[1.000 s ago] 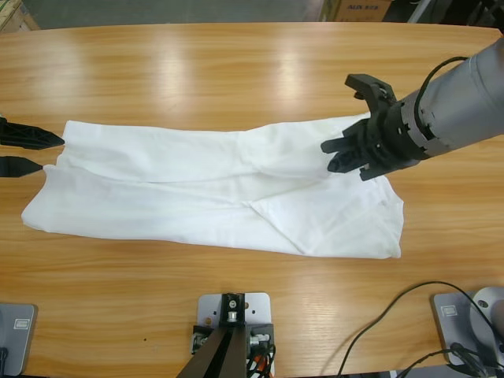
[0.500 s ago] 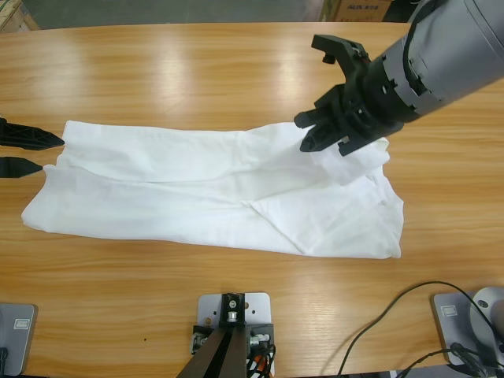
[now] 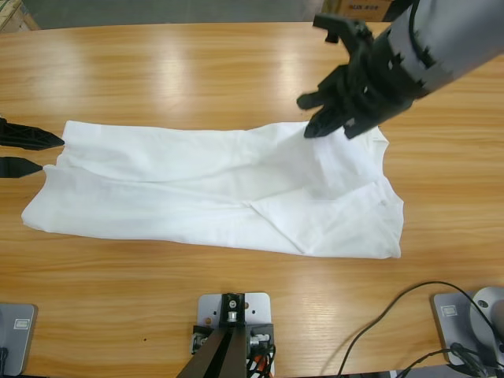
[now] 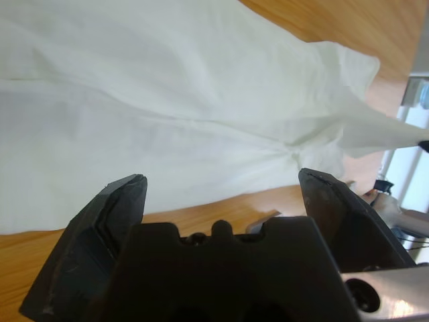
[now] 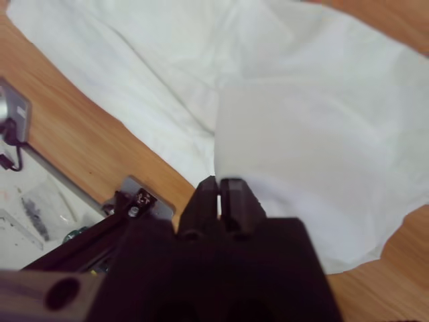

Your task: Fold clothes

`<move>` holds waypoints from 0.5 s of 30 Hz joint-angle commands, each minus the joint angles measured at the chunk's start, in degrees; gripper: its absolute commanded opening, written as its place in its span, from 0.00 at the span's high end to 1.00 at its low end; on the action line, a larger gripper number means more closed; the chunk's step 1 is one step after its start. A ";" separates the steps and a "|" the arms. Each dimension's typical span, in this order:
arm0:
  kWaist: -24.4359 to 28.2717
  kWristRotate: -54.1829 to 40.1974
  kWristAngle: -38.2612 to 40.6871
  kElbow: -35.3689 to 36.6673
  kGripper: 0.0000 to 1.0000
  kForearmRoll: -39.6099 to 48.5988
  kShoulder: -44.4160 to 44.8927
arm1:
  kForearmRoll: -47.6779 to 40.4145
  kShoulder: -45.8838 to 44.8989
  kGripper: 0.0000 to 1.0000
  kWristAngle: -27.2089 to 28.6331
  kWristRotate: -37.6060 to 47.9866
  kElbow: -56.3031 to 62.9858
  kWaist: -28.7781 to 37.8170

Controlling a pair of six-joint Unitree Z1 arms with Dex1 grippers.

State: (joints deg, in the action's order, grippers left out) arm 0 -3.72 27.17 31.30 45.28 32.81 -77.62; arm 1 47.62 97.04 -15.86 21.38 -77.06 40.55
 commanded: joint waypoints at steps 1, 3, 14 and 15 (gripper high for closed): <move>-0.32 -0.36 -0.80 -1.33 0.13 0.85 0.01 | 3.27 -1.07 1.00 0.63 0.31 -1.07 -0.73; -0.32 -0.36 -0.80 -1.33 0.13 0.85 -0.02 | 3.31 -1.12 1.00 0.14 0.24 -1.00 -0.73; -0.32 -0.36 -0.80 -1.38 0.13 0.89 0.10 | 6.70 11.08 1.00 -6.08 -6.39 -4.36 -0.77; -0.32 -0.36 -0.80 -1.40 0.13 0.87 0.10 | 7.00 11.71 1.00 -5.94 -7.04 -4.87 -0.82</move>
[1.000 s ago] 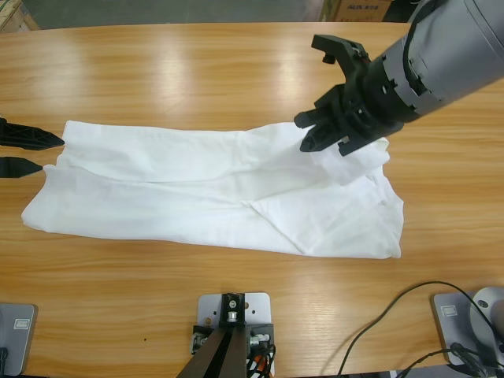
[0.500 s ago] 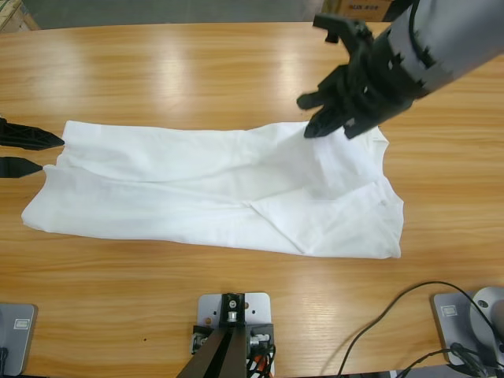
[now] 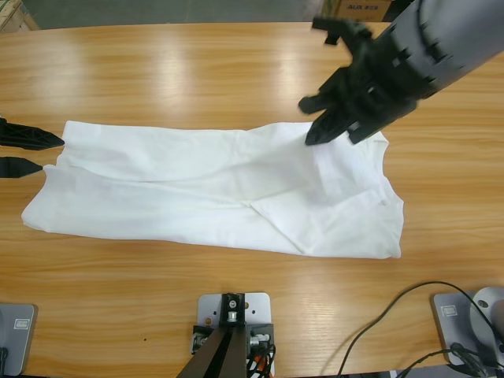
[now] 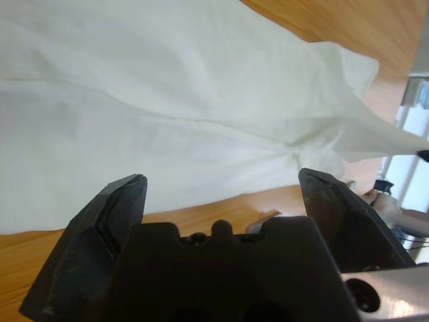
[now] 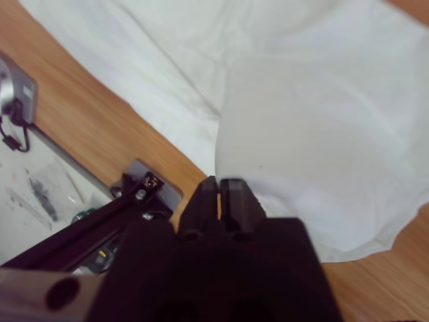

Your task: Fold clothes

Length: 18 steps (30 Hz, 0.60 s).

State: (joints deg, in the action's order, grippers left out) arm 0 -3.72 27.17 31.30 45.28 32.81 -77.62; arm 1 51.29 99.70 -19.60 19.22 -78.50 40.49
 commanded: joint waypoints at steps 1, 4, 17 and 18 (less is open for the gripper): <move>-0.32 -0.36 -0.80 -1.38 0.13 0.85 0.03 | 3.38 9.78 1.00 -1.99 -5.30 -3.59 -1.01; -0.32 -0.36 -0.80 -1.33 0.13 0.85 -0.18 | 3.24 11.64 1.00 -0.48 -5.82 -3.61 -3.19; -0.22 -0.36 -0.80 -1.24 0.13 0.85 -0.43 | 4.96 17.09 1.00 1.74 -7.62 -9.92 -9.76; -0.18 -0.36 -0.80 -1.24 0.13 0.85 -0.43 | 4.98 17.58 1.00 2.00 -7.62 -10.34 -9.87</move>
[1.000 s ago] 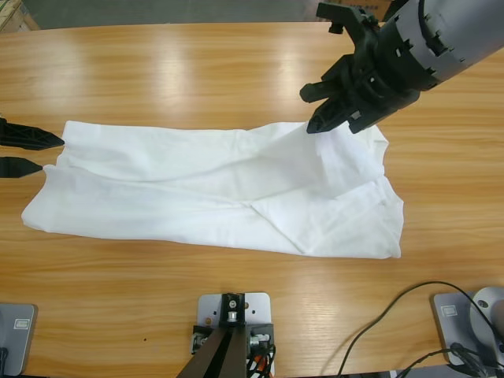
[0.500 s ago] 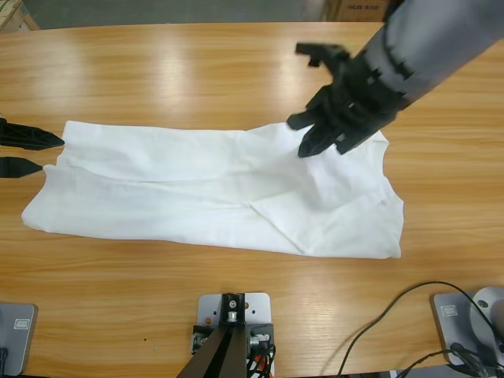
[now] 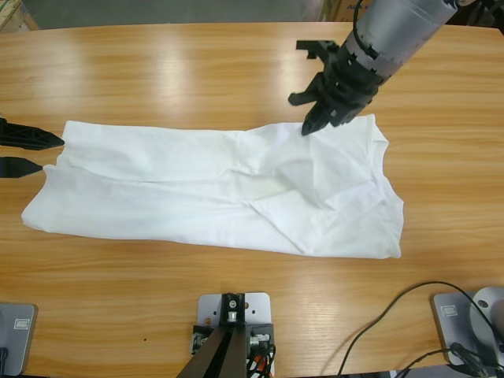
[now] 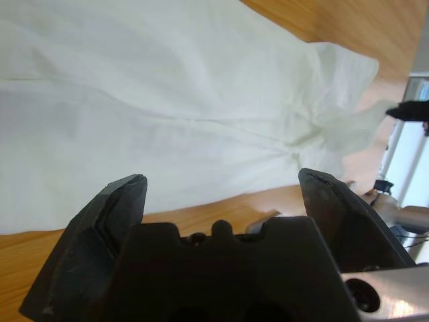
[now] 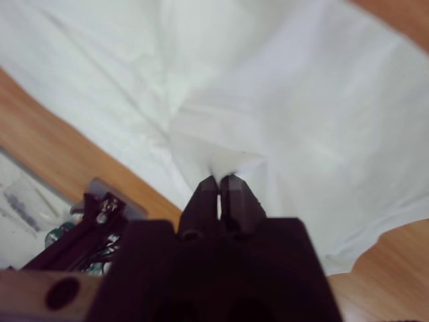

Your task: Fold clothes

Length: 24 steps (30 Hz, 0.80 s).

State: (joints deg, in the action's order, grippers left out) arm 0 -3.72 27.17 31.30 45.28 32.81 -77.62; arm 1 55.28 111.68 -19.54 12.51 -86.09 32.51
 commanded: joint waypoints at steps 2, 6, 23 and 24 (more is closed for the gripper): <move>-0.23 -0.36 -0.80 -1.24 0.13 0.87 -0.43 | 1.39 6.92 1.00 2.14 -0.90 -4.45 -2.06; -0.23 -0.36 -0.80 -1.33 0.13 0.94 -0.39 | 3.99 11.02 1.00 2.19 -1.38 -9.62 -2.47; -0.67 -0.35 -0.80 -1.40 0.13 1.99 0.54 | 11.92 14.72 0.00 4.41 -2.56 -20.73 -5.39; -0.67 -0.33 -0.78 -1.42 0.13 1.99 0.56 | 11.78 13.34 0.00 5.09 -2.31 -20.26 -5.32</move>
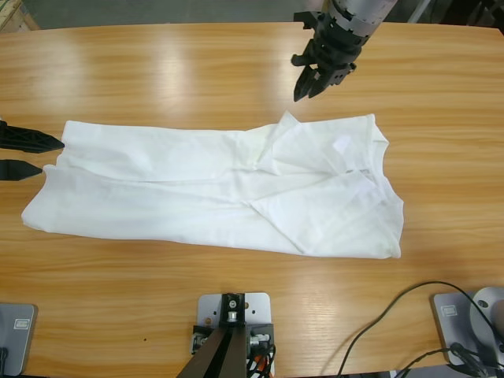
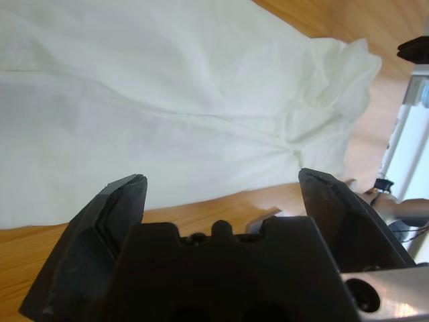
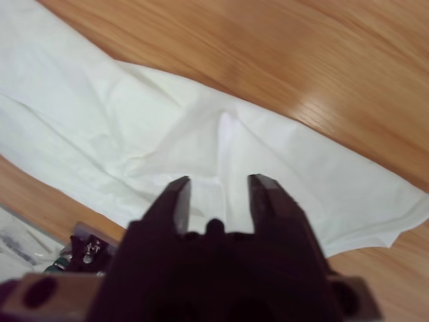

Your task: Fold clothes

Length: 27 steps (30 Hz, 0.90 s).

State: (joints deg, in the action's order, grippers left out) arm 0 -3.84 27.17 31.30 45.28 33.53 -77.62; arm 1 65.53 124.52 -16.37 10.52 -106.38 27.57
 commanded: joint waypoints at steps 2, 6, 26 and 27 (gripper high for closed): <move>-0.65 -0.35 -0.78 -1.42 0.13 1.28 0.54 | 0.86 -3.07 0.00 3.78 0.64 1.68 -0.32; -0.82 -0.35 -0.78 -1.40 0.13 1.28 0.63 | -8.59 -14.43 0.00 7.05 5.05 14.02 -0.32; -0.82 -0.36 -0.76 -1.07 0.13 1.19 0.19 | -14.11 -16.45 0.21 18.74 13.91 34.82 9.47; -0.82 -0.36 -0.78 -1.07 0.13 1.21 0.19 | -14.32 -16.20 0.21 18.74 13.91 34.91 10.03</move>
State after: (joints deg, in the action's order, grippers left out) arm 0 -4.20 27.17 31.30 45.28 33.76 -77.62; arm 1 51.35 104.01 0.95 23.76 -73.47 35.85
